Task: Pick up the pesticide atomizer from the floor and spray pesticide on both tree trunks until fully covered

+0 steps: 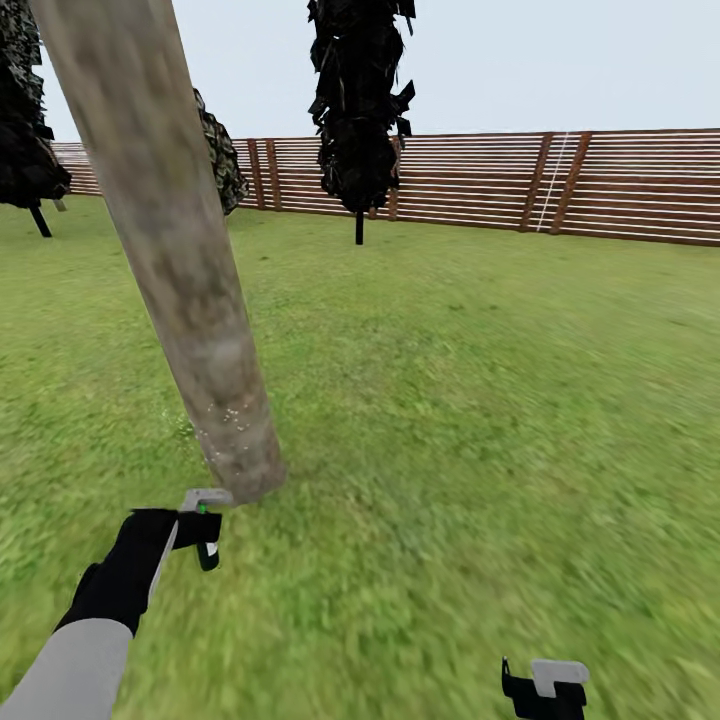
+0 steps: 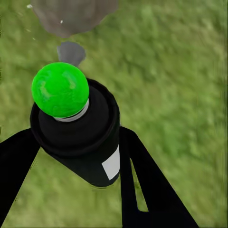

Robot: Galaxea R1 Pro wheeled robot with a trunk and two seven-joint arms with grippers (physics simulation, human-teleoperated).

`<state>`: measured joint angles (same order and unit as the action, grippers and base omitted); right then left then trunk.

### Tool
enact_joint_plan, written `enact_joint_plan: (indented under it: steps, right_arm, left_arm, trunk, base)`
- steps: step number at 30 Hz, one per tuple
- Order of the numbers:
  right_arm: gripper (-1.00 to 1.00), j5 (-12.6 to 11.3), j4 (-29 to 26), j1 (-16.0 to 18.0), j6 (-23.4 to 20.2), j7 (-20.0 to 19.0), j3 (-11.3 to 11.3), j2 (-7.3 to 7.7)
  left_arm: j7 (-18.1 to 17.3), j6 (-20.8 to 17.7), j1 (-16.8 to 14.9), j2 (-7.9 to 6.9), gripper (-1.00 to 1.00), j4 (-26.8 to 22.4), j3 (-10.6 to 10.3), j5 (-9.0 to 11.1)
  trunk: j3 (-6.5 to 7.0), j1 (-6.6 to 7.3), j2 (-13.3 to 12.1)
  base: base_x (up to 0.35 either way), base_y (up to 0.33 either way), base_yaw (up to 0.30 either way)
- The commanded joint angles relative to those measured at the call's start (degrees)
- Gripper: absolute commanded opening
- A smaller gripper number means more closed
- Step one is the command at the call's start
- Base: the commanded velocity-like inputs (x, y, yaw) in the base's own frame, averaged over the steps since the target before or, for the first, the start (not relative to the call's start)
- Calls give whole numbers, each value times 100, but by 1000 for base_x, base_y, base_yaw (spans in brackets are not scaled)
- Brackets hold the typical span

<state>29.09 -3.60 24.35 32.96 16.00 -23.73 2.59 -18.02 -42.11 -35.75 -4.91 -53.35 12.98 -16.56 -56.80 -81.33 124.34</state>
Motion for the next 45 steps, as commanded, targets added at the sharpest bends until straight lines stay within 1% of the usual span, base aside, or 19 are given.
enact_joint_plan:
  steps: [1, 2, 3, 4, 5, 6, 8, 9, 12, 14, 18, 21, 28, 32, 36, 39, 41, 43, 45]
  right_arm:
    - [100, 2, 0, 0, 0, 0, 0, 1]
    - [100, 3, 0, 0, 0, 0, 0, 1]
    - [100, 1, 0, 0, 0, 0, 0, 1]
    - [100, 5, 0, 0, 0, 0, 0, -2]
    - [100, 7, 0, 0, 0, -4, 0, 1]
    - [100, 8, 0, 0, 0, -6, 0, 2]
    - [100, 8, 0, 0, 0, -8, 0, 4]
    - [100, 9, 0, 0, 0, -8, 0, -1]
    - [100, 9, 0, 0, 0, -9, 0, -3]
    - [100, 9, 0, 0, 0, -9, 0, -1]
    - [100, 9, 0, 0, 0, -9, 0, -2]
    - [100, 14, 0, 0, 0, -9, 0, 4]
    - [100, 26, 0, 0, 0, -9, 0, 5]
    - [100, 21, 0, 0, 0, -7, 0, 5]
    - [100, 18, 0, 0, 0, -1, 0, 5]
    - [100, 18, 0, 0, 0, 0, 0, 5]
    - [100, 18, 0, 0, 0, 0, 0, 5]
    - [100, 18, 0, 0, 0, 0, 0, 5]
    - [100, 18, 0, 0, 0, 0, 0, 5]
  left_arm:
    - [0, 23, -1, -53, -100, -2, 35, -8]
    - [0, 29, -2, -100, -100, -3, 54, -10]
    - [0, 55, -2, -219, -100, -6, 115, -7]
    - [-3, 106, -2, -397, -100, -2, 242, 10]
    - [-6, 166, -2, -480, -100, -1, 329, 17]
    - [-4, 200, -2, -488, -100, -1, 339, 10]
    - [-2, 246, -2, -477, -100, 0, 339, 7]
    - [-1, 264, -10, -403, -100, -3, 327, 16]
    - [4, 278, -66, -62, -100, -48, 323, -2]
    - [8, 274, -94, 41, -100, -81, 327, -5]
    - [1, 276, -95, -14, -100, -104, 367, -9]
    - [-7, 281, -41, -26, -100, -106, 326, -19]
    - [-6, 375, -20, -27, -100, -112, 311, -57]
    - [25, 380, -19, -3, -100, -103, 300, -55]
    - [203, 390, -11, 52, -100, -21, 320, -29]
    - [219, 472, 1, -10, -100, -1, 358, -56]
    - [223, 497, 106, -56, -100, 42, 367, -57]
    - [227, 759, 287, -50, -100, 78, 326, -60]
    - [231, 995, 350, -13, -100, 157, 324, -34]
  trunk:
    - [0, 0, 0]
    - [0, 0, 0]
    - [0, 0, 0]
    - [0, 0, 0]
    - [0, 0, 0]
    - [0, 0, 0]
    - [0, 0, 0]
    - [0, 0, 0]
    - [0, 0, 0]
    - [0, 0, 0]
    - [0, 0, 0]
    - [0, 0, 0]
    - [0, 0, 0]
    - [0, 0, 0]
    - [0, 0, 0]
    - [0, 0, 0]
    - [0, 0, 0]
    - [0, 0, 0]
    - [0, 0, 0]
  base:
    - [0, 0, 0]
    - [0, 0, 0]
    - [0, 0, 0]
    - [0, 0, 0]
    - [0, 0, 0]
    - [0, 0, 0]
    - [0, 0, 12]
    - [0, 0, 176]
    - [0, 0, 247]
    - [0, 0, 272]
    - [0, 0, 146]
    - [33, 0, 12]
    - [291, 0, 1]
    - [336, -18, 0]
    - [126, -117, 77]
    - [9, -19, 254]
    - [1, -2, 266]
    - [0, 0, 106]
    - [46, -41, 19]
